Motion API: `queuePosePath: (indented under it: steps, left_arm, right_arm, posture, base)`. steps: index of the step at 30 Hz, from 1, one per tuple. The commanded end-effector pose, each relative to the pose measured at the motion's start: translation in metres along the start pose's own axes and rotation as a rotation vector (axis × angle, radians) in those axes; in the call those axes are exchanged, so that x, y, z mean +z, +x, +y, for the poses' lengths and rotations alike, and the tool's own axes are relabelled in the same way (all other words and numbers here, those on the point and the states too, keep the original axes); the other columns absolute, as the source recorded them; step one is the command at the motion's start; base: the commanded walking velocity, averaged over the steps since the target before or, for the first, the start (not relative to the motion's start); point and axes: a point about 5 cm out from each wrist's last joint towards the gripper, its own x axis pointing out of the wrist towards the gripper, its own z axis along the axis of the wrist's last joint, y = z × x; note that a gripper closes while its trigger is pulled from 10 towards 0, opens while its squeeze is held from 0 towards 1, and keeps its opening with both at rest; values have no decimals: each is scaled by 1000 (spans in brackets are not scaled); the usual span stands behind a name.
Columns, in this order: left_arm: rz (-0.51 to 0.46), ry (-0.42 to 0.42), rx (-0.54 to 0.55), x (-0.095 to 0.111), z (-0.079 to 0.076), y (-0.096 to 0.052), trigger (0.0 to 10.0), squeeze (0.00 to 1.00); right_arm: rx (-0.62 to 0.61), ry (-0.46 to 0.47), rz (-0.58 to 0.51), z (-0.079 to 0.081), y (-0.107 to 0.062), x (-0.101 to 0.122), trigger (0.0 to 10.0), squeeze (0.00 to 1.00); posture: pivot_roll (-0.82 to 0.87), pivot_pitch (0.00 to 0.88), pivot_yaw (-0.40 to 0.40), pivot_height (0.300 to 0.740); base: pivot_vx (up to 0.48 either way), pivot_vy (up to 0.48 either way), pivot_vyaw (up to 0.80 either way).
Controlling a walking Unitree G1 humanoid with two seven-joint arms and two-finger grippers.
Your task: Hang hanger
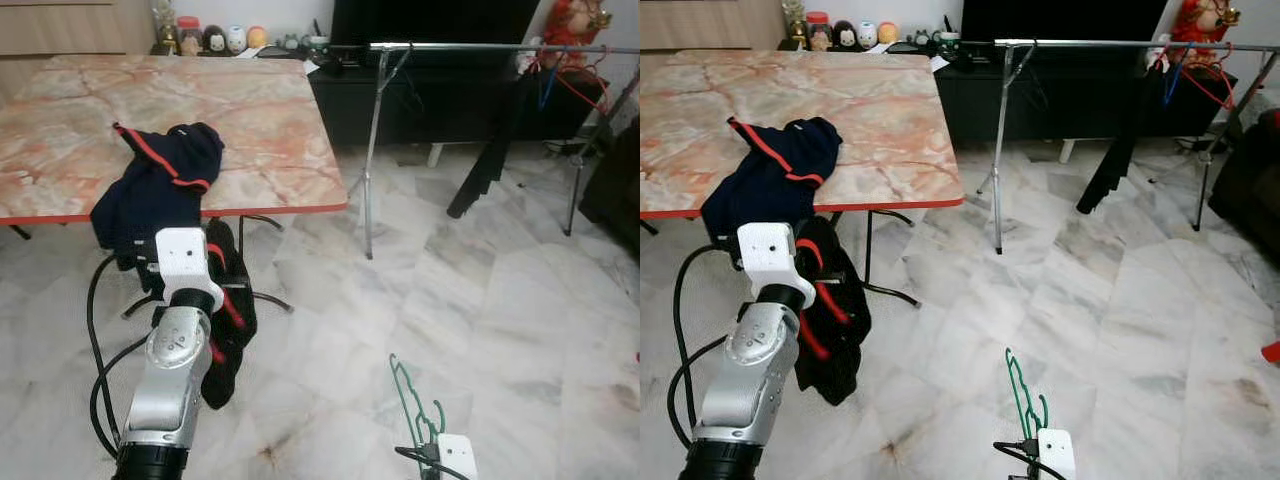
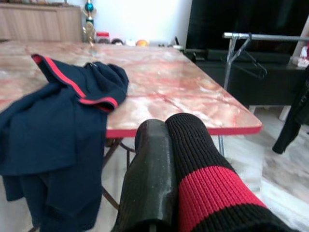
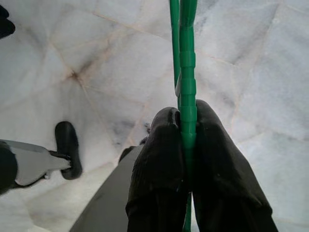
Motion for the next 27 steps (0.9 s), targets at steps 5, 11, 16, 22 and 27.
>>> queuePosePath:
  steps: [5, 11, 16, 22, 27]
  left_arm:
    - [-50, 22, -6, 16, 1, 6, 10000, 0]
    - [-54, 27, -9, 18, 1, 7, 10000, 0]
    - [-52, 32, -28, 17, -3, 9, 10000, 0]
    - [-61, 38, -42, 21, -5, 12, 10000, 0]
    - [-59, 38, -40, 20, -5, 10, 10000, 0]
  right_arm:
    - [5, -34, -18, 10, 3, 10, 10000, 0]
    - [8, 29, -16, 12, 3, 10, 10000, 0]
    - [14, 8, -1, 14, 3, 9, 10000, 0]
    - [-16, 37, -20, 7, 5, 19, 10000, 0]
    - [-27, 25, -8, 5, 5, 19, 10000, 0]
  posture:
    - [53, 0, -70, 740]
    - [55, 0, -70, 740]
    - [53, 0, -65, 740]
    - [55, 0, -62, 740]
    - [61, 0, -61, 740]
  base:
    - [0, 0, 595]
    - [138, 0, 371]
    - [289, 0, 0]
    - [291, 0, 0]
    - [292, 0, 0]
